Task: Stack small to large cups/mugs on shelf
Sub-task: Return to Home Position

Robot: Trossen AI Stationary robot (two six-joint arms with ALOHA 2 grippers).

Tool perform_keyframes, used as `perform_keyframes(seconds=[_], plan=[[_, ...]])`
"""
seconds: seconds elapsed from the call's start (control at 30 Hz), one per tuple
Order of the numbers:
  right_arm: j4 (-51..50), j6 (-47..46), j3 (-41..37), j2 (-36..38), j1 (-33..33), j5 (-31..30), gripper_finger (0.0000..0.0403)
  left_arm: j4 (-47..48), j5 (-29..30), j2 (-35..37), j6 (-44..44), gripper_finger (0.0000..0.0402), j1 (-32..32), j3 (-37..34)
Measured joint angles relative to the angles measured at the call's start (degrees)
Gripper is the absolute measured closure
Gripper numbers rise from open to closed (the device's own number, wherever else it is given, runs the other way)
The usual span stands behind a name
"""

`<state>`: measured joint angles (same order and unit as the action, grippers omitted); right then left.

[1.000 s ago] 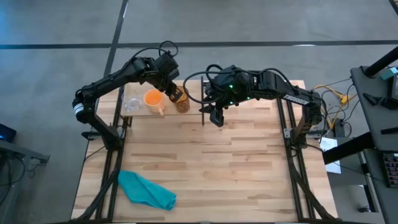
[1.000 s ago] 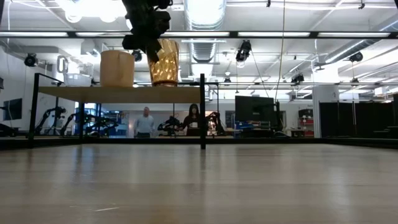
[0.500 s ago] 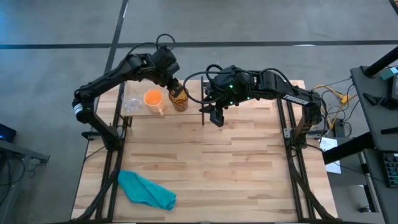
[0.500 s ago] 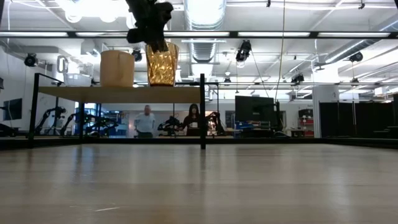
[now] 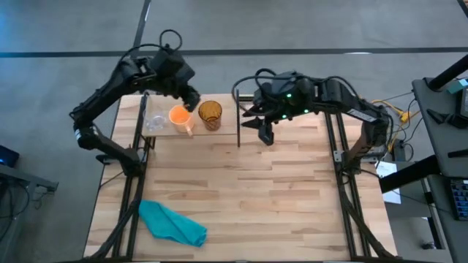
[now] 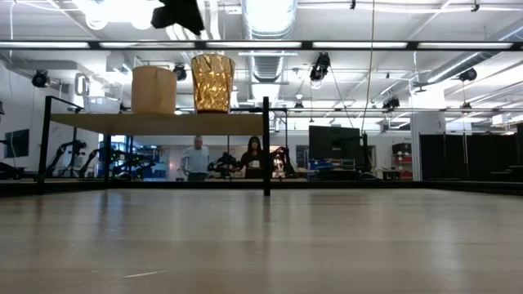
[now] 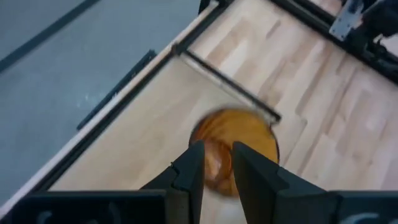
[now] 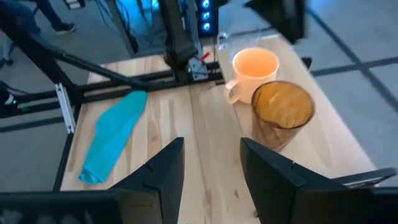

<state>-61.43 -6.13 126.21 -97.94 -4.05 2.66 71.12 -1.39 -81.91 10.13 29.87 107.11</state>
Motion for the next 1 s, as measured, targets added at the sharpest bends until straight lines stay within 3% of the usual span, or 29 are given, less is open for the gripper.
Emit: perform_keyframes(seconds=[0.4, 0.87, 1.0], plan=[[-2.76, -1.29, 0.00, 6.96, 0.02, -7.78, 0.0252, 12.29, 0.18, 5.01, 1.50, 0.0334, 0.01, -0.71], [-10.18, -6.05, 0.00, 13.23, 0.02, -9.09, 0.0252, 18.07, 4.42, 3.11, 1.01, 0.0334, -0.02, -2.52], [-11.54, -6.04, 0.00, 15.59, 0.07, -12.93, 0.0253, 18.66, 5.28, 2.66, 0.96, 0.0333, 0.02, -2.52]])
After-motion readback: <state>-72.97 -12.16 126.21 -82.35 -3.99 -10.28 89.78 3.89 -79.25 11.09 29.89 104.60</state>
